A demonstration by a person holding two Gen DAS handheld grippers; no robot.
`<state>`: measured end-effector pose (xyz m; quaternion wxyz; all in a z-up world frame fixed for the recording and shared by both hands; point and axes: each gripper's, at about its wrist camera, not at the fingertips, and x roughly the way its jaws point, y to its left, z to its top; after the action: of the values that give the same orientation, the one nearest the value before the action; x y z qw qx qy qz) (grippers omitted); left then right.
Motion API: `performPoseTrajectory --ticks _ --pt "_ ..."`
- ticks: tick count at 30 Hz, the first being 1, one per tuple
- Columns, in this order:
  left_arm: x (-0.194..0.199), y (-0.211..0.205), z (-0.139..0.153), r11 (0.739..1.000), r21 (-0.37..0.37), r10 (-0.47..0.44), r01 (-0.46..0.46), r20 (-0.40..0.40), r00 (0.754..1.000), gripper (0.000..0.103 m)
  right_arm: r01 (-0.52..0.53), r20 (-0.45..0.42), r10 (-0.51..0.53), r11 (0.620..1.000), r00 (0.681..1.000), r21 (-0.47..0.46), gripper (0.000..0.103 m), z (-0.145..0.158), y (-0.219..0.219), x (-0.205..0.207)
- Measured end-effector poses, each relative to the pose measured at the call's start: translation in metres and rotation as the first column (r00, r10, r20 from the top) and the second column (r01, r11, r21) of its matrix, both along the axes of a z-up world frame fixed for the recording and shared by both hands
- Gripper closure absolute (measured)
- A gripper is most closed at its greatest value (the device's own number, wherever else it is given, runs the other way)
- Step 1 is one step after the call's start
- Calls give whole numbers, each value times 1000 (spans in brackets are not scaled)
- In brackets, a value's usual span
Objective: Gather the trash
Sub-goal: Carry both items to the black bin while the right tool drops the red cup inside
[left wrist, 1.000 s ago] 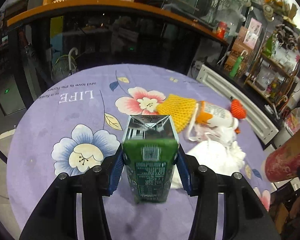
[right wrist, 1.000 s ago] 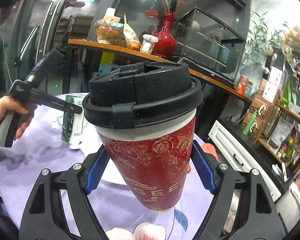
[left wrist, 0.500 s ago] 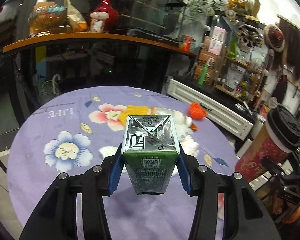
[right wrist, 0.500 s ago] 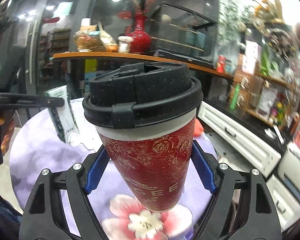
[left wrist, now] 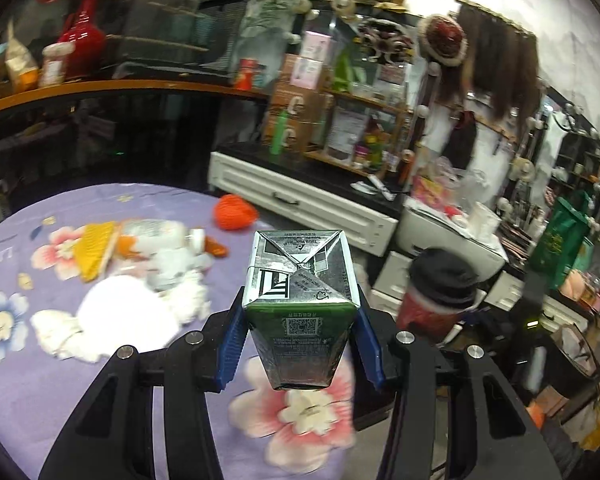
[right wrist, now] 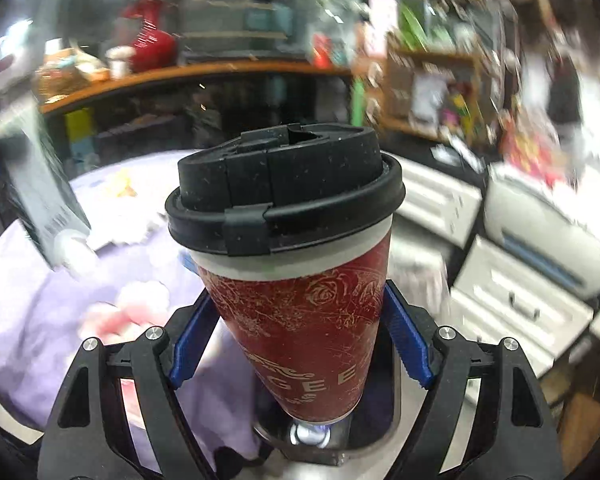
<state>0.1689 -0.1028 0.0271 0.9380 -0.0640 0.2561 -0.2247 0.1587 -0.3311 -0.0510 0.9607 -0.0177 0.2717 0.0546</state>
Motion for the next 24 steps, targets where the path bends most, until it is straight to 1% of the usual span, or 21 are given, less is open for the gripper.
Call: performPoseTrajectory --ticks 1,5,11,18,22,24 --pt "3 -15 1 1000 3 -26 26 5 1000 54 14 -40 -14 1000 999 8 24 -13 -7 8" --pt "8 -53 -1 996 10 -91 91 -2 996 54 76 -142 -72 997 987 26 24 -61 -28 37" --pt "22 -93 -17 990 22 -140 141 -48 989 54 127 -252 -102 988 962 86 24 -116 -48 69" --pt "37 -123 -45 986 47 -156 163 -117 981 54 148 -342 -109 985 933 90 24 -164 -53 92" --pt "44 -135 -59 984 57 -159 169 -149 976 54 159 -383 -112 983 917 94 23 -182 -55 96" --pt "47 -143 -66 982 64 -165 177 -166 972 54 162 -391 -110 982 914 101 22 -186 -57 95"
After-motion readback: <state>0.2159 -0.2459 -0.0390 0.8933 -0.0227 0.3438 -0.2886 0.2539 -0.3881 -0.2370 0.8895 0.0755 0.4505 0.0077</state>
